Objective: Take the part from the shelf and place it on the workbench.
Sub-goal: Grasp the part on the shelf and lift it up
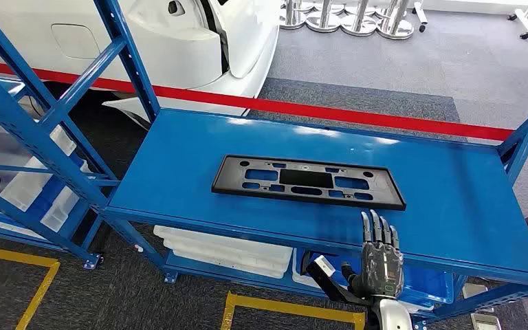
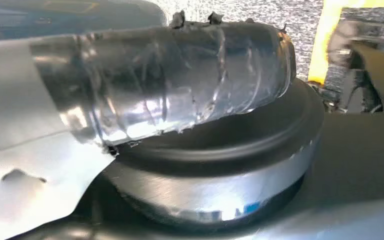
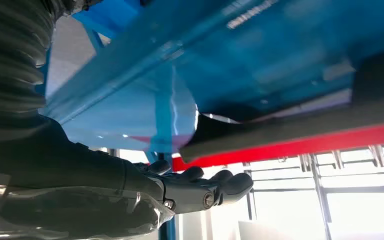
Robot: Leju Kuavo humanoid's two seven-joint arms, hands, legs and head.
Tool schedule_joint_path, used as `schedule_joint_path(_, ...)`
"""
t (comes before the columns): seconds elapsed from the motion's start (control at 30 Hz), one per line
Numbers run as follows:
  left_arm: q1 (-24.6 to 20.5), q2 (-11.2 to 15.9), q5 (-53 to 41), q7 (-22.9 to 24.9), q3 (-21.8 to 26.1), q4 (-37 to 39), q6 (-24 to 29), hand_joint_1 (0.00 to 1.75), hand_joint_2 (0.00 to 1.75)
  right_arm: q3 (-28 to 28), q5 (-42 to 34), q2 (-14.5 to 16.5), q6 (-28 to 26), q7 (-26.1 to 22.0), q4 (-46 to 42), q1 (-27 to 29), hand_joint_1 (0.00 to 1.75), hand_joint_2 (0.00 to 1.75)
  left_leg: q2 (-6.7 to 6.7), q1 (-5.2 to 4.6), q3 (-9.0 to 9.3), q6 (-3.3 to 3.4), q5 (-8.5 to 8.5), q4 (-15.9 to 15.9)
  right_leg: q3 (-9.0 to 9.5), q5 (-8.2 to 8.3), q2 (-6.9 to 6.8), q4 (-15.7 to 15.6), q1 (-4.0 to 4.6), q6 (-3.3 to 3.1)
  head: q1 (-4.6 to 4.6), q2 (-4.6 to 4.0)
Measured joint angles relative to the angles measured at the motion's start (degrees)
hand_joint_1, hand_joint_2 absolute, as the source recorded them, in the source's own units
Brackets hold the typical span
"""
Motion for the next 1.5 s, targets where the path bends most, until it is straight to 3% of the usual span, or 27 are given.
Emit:
schedule_joint_path(0.13, 0.0, 0.0, 0.0, 0.0, 0.0, 0.0, 0.0, 0.00, 0.00, 0.0, 0.0, 0.0, 0.0, -0.1, -0.5, -0.3, 0.00, 1.75, -0.22, 0.03, 0.51, 0.82, -0.91, -0.8, 0.96, -0.48, -0.09, 0.0, 0.01, 0.91, 0.04, 0.00)
schedule_joint_path(0.2, 0.0, -0.1, 0.0, -0.1, -0.1, 0.0, 0.0, 0.00, 0.00, 0.0, 0.1, 0.0, 0.0, -0.1, -0.9, -0.2, 0.00, 1.75, -0.31, 0.37, 1.19, 1.34, -1.26, -1.0, -0.11, -1.35, -0.02, 2.6, -0.04, 1.58, 0.19, 0.00)
schedule_joint_path(0.33, 0.1, -0.2, 0.0, -0.1, -0.3, 0.0, 0.0, 0.00, 0.00, 0.2, 0.1, 0.0, 0.1, -0.2, -1.2, 0.5, 0.00, 1.75, 0.07, 0.65, 2.23, 1.50, -2.39, -1.1, -10.18, -5.75, -0.03, 17.1, -0.55, 2.97, 0.38, 0.00)
schedule_joint_path(0.37, 0.1, -0.2, 0.0, -0.1, -0.4, 0.0, 0.0, 0.00, 0.00, 0.2, 0.1, 0.0, 0.1, -0.2, -1.2, 0.8, 0.00, 1.75, 0.17, 0.66, 2.64, 1.43, -2.74, -1.1, -11.60, -5.56, -0.04, 18.0, -0.60, 3.00, 0.39, 0.00)
schedule_joint_path(0.4, 0.2, -0.2, 0.0, -0.1, -0.4, 0.0, 0.0, 0.00, 0.00, 0.2, 0.1, 0.0, 0.1, -0.2, -1.3, 1.0, 0.00, 1.75, 0.23, 0.68, 3.16, 1.34, -3.13, -1.1, -11.94, -4.12, -0.04, 16.7, -0.62, 2.91, 0.40, 0.00)
schedule_joint_path(0.47, 0.2, -0.3, 0.0, -0.1, -0.5, 0.0, 0.0, 0.00, 0.00, 0.3, 0.1, 0.0, 0.1, -0.2, -1.4, 1.4, 0.00, 1.75, 0.26, 0.69, 4.22, 1.07, -3.79, -1.2, -9.57, 1.24, -0.04, 8.9, -0.60, 2.35, 0.43, 0.00)
schedule_joint_path(0.5, 0.1, -0.4, 0.0, -0.1, -0.5, 0.0, 0.0, 0.00, 0.00, 0.3, 0.1, 0.0, 0.1, -0.3, -1.5, 1.5, 0.00, 1.75, 0.25, 0.61, 4.64, 0.83, -4.11, -1.2, -8.19, 2.92, -0.08, 5.1, -0.50, 2.02, 0.41, 0.00)
schedule_joint_path(0.57, 0.1, -0.4, 0.0, -0.2, -0.6, 0.0, 0.0, 0.00, 0.00, 0.3, 0.1, 0.1, 0.1, -0.3, -1.7, 1.7, 0.00, 1.75, 0.21, 0.48, 5.23, 0.09, -4.41, -1.5, -6.68, 3.02, -0.08, 1.1, -0.31, 1.30, 0.40, 0.00)
schedule_joint_path(0.63, 0.1, -0.4, -0.1, -0.2, -0.7, 0.0, 0.0, 0.00, 0.00, 0.5, 0.1, 0.3, 0.2, -0.3, -2.0, 1.9, 0.00, 1.75, 0.16, 0.43, 5.57, -0.78, -3.76, -1.6, -6.00, 2.10, -0.04, 0.3, -0.31, 0.47, 0.34, 0.00)
schedule_joint_path(0.7, 0.1, -0.4, -0.1, -0.2, -0.7, 0.0, 0.0, 0.00, 0.00, 0.8, 0.1, 0.5, 0.2, -0.3, -2.2, 2.3, 0.00, 1.75, 0.17, 0.42, 5.13, -1.27, -4.32, 0.0, -4.82, 3.57, -0.19, -0.4, -0.45, -0.51, 0.09, 0.00)
schedule_joint_path(0.73, 0.1, -0.4, -0.1, -0.1, -0.7, 0.0, 0.0, 0.00, 0.00, 1.0, 0.1, 0.6, 0.2, -0.3, -2.3, 2.4, 0.00, 1.75, 0.17, 0.42, 3.90, -1.35, -5.95, 2.6, -4.32, 4.26, -0.36, -0.5, -0.49, -0.89, -0.07, 0.00)
schedule_joint_path(0.8, -0.1, -0.3, -0.1, 0.1, -0.8, 0.0, 0.0, 0.00, 0.00, 1.3, 0.1, 0.7, 0.2, -0.3, -2.4, 2.6, 0.00, 1.75, 0.18, 0.41, -0.42, -1.53, -9.92, 10.5, -4.08, 4.64, -0.62, -0.5, -0.39, -1.29, -0.35, 0.00)
schedule_joint_path(0.83, -0.2, -0.2, -0.1, 0.2, -0.8, 0.0, 0.0, 0.00, 0.00, 1.4, 0.1, 0.8, 0.2, -0.3, -2.4, 2.6, 0.00, 1.75, 0.17, 0.40, -2.59, -1.60, -11.22, 14.0, -4.04, 4.55, -0.67, -0.5, -0.33, -1.38, -0.36, 0.00)
schedule_joint_path(0.87, -0.2, -0.2, -0.1, 0.2, -0.8, 0.0, 0.0, 0.00, 0.00, 1.5, 0.1, 0.8, 0.2, -0.3, -2.4, 2.6, 0.00, 1.75, 0.18, 0.40, -3.85, -1.64, -11.48, 15.6, -4.00, 4.46, -0.63, -0.5, -0.30, -1.42, -0.38, 0.00)
schedule_joint_path(0.9, -0.3, -0.2, -0.1, 0.3, -0.8, 0.0, 0.0, 0.00, 0.00, 1.5, 0.1, 0.8, 0.2, -0.3, -2.4, 2.6, 0.00, 1.75, 0.18, 0.42, -3.90, -1.61, -10.56, 14.8, -3.92, 4.37, -0.53, -0.4, -0.30, -1.41, -0.39, 0.00)
schedule_joint_path(0.93, -0.3, -0.2, -0.1, 0.2, -0.8, 0.1, 0.0, 0.00, 0.00, 1.6, 0.1, 0.8, 0.2, -0.3, -2.4, 2.6, 0.00, 1.75, 0.20, 0.46, -2.80, -1.60, -8.69, 11.8, -3.82, 4.27, -0.41, -0.3, -0.32, -1.31, -0.40, 0.00)
schedule_joint_path(1.0, -0.1, -0.1, -0.1, 0.1, -0.8, 0.2, 0.0, 0.00, 0.00, 1.7, 0.1, 0.8, 0.2, -0.3, -2.5, 2.7, 0.00, 1.75, 0.33, 0.51, 0.66, -1.46, -4.93, 3.5, -3.66, 4.03, -0.10, 0.1, -0.27, -0.75, -0.43, 0.00)
schedule_joint_path(1.07, 0.0, -0.1, -0.1, 0.0, -0.8, 0.3, 0.1, 0.00, 0.00, 1.6, 0.1, 0.7, 0.2, -0.3, -2.6, 2.7, 0.00, 1.75, 0.40, 0.42, 2.04, -0.80, -5.50, -0.4, -3.57, 3.41, 0.16, 0.4, -0.16, 0.16, -0.38, 0.00)
schedule_joint_path(1.13, 0.0, -0.2, -0.1, -0.1, -0.8, 0.3, 0.1, 0.00, 0.00, 1.5, 0.1, 0.6, 0.2, -0.2, -2.6, 2.7, 0.00, 1.75, 0.11, 0.46, 1.97, 0.14, -7.10, -0.6, -3.54, 3.69, 0.28, 0.9, -0.19, 1.04, -0.25, 0.00)
schedule_joint_path(1.2, 0.1, -0.2, -0.1, -0.1, -0.8, 0.3, 0.0, 0.00, 0.00, 1.4, 0.1, 0.4, 0.2, -0.2, -2.6, 2.8, 0.00, 1.75, 0.01, 0.64, 2.47, 0.98, -5.50, -0.9, -4.03, 3.30, 0.20, 2.6, -0.23, 1.79, -0.04, 0.00)
schedule_joint_path(1.23, 0.1, -0.3, -0.1, -0.1, -0.8, 0.3, 0.0, 0.00, 0.00, 1.4, 0.1, 0.3, 0.2, -0.2, -2.6, 2.8, 0.00, 1.75, 0.25, 0.68, 2.70, 1.34, -4.73, -0.8, -5.02, 1.72, 0.14, 4.6, -0.26, 2.12, 0.09, 0.00)
schedule_joint_path(1.33, 0.1, -0.3, -0.1, -0.1, -0.8, 0.3, 0.0, 0.00, 0.00, 1.5, 0.1, 0.3, 0.2, -0.2, -2.6, 3.0, 0.00, 1.75, 1.16, 0.58, 2.86, 1.71, -4.04, -0.7, -10.77, -4.17, 0.03, 15.9, -0.50, 2.74, 0.21, 0.00)
schedule_joint_path(1.37, 0.2, -0.3, -0.1, -0.1, -0.8, 0.3, 0.0, 0.00, 0.00, 1.5, 0.1, 0.3, 0.2, -0.2, -2.6, 3.1, 0.00, 1.75, 1.30, 0.57, 2.89, 1.65, -4.06, -0.7, -12.03, -4.81, 0.03, 18.1, -0.54, 2.74, 0.21, 0.00)
schedule_joint_path(1.4, 0.2, -0.3, -0.1, -0.1, -0.8, 0.3, 0.0, 0.00, 0.00, 1.5, 0.1, 0.3, 0.2, -0.2, -2.6, 3.3, 0.00, 1.75, 1.37, 0.57, 3.02, 1.57, -4.11, -0.7, -12.18, -4.30, 0.03, 17.9, -0.55, 2.62, 0.23, 0.00)
schedule_joint_path(1.43, 0.2, -0.3, -0.1, -0.1, -0.8, 0.3, 0.0, 0.00, 0.00, 1.5, 0.1, 0.3, 0.2, -0.2, -2.6, 3.4, 0.00, 1.75, 1.39, 0.57, 3.25, 1.46, -4.21, -0.7, -11.16, -2.75, 0.04, 15.5, -0.54, 2.39, 0.23, 0.00)
schedule_joint_path(1.5, 0.2, -0.3, -0.1, -0.2, -0.8, 0.3, 0.0, 0.00, 0.00, 1.6, 0.1, 0.3, 0.2, -0.2, -2.8, 3.5, 0.00, 1.75, 1.43, 0.56, 3.78, 1.16, -4.43, -0.8, -7.25, 1.31, 0.09, 7.0, -0.41, 1.71, 0.20, 0.00)
